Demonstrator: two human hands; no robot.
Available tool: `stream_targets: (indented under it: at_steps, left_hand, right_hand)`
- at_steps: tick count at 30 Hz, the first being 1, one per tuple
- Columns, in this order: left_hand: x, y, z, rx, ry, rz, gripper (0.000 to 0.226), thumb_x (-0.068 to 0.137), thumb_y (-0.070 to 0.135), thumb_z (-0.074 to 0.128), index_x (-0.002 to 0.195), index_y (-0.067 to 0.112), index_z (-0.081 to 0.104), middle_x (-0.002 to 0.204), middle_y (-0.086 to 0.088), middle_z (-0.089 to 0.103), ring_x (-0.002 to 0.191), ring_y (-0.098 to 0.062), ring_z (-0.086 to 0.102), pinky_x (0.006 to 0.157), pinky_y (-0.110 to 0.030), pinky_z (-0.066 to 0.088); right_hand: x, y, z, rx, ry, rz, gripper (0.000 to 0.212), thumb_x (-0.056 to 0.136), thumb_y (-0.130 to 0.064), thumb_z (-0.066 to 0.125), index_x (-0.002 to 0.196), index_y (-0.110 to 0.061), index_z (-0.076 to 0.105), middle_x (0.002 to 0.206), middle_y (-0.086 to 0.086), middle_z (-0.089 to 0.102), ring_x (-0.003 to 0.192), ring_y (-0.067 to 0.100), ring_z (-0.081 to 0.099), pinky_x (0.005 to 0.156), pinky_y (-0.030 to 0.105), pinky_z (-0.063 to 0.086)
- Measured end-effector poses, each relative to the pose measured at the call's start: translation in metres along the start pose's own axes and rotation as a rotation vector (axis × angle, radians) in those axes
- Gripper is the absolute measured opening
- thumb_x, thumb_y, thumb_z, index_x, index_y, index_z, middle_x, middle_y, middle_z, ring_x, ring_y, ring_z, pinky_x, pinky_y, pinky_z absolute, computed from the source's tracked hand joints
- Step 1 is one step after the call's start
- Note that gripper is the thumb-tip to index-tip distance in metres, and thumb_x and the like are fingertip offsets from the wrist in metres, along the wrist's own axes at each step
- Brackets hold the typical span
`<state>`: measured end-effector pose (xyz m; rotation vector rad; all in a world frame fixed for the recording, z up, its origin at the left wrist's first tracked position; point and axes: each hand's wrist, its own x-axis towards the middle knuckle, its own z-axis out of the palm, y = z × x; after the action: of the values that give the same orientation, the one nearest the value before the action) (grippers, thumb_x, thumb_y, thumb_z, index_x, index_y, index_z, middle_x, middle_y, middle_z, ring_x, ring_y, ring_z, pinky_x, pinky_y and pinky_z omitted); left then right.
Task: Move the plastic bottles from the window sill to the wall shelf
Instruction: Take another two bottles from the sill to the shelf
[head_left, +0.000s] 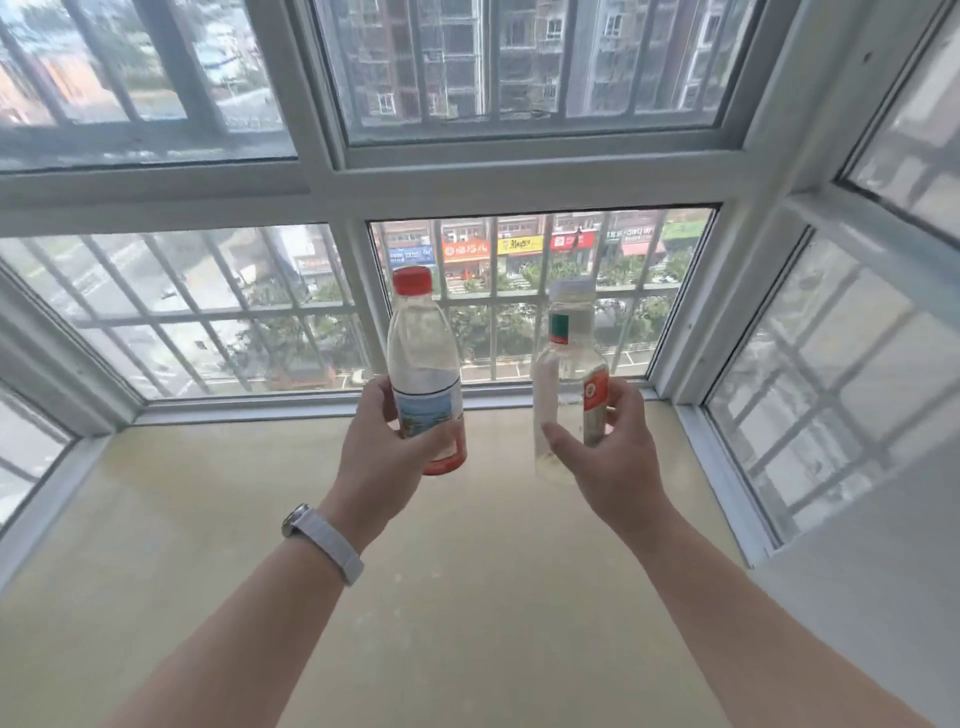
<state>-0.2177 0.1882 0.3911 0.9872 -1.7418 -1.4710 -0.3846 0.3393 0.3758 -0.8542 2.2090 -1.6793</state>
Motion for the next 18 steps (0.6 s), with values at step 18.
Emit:
stream_targets:
  at_steps: [18]
  left_hand:
    - [-0.026,-0.017,-0.122,-0.035,-0.45,0.11,0.052,0.074,0.009,0.082,0.114,0.029,0.054,0.106,0.003,0.065,0.096,-0.016,0.067,0.073,-0.024,0.055]
  right_hand:
    - [-0.156,-0.086,0.072,-0.044,0.328,0.108,0.049,0.08,-0.006,0.075,0.099,-0.038,0.044,0.1,-0.009,0.055,0.074,-0.015,0.053,0.063,0.006,0.044]
